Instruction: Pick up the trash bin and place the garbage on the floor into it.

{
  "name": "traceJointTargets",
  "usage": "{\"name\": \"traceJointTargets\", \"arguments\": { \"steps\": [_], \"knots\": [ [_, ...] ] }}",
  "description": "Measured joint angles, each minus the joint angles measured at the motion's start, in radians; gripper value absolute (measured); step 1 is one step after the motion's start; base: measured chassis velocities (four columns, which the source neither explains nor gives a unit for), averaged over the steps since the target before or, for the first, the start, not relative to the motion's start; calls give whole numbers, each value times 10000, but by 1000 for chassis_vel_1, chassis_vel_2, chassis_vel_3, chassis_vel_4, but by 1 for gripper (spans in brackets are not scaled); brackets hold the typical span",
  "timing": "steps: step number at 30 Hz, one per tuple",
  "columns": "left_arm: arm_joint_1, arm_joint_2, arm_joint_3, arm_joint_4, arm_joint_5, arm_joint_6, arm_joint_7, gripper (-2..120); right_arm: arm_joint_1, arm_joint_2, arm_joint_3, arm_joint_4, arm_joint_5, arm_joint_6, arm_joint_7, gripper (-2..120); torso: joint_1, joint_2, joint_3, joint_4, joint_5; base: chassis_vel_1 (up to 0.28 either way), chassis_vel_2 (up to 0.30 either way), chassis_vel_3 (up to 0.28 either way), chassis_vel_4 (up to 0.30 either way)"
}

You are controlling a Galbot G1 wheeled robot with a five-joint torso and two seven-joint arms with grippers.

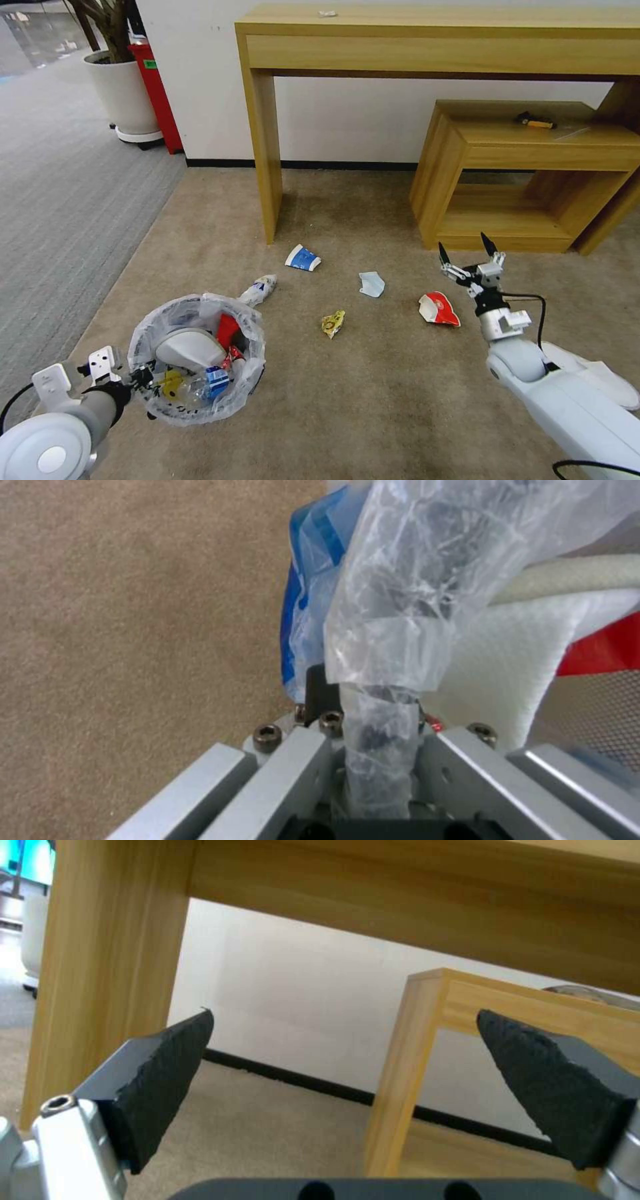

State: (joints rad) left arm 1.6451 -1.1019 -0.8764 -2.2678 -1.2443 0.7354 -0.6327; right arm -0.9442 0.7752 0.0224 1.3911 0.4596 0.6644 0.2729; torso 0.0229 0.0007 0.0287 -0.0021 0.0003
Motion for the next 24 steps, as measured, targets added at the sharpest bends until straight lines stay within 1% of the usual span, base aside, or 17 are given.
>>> {"name": "traceJointTargets", "arguments": {
  "steps": [5, 7, 12, 18, 24],
  "knots": [
    [-20, -47, 48, -126, -6, 0, 29, 0, -370, 160, 214, 162, -382, 131, 258, 100, 0, 0, 0, 1, 1, 0, 0, 0, 0],
    [-74, -47, 58, -151, -15, 0, 103, 0, -631, 285, 365, 408, -749, 133, 378, 100, 0, 0, 1, 2, -1, 0, 0, 0, 0],
    [-69, 40, 1, -150, -107, 0, 121, 0, -818, 363, 508, 585, -810, 91, 458, 100, 0, 0, 0, 2, 0, 0, 0, 0, 0],
    [-113, 142, -5, -126, -201, 0, 143, 0, -1272, 484, 931, 743, -925, 100, 416, 100, 0, 0, 1, 0, -2, 0, 0, 0, 0],
    [-62, 253, -62, -227, -297, 0, 146, 0, -1678, 531, 1328, 1075, -1189, 94, 440, 100, 0, 0, 0, 3, -1, 0, 0, 0, 0]
  ]
}}
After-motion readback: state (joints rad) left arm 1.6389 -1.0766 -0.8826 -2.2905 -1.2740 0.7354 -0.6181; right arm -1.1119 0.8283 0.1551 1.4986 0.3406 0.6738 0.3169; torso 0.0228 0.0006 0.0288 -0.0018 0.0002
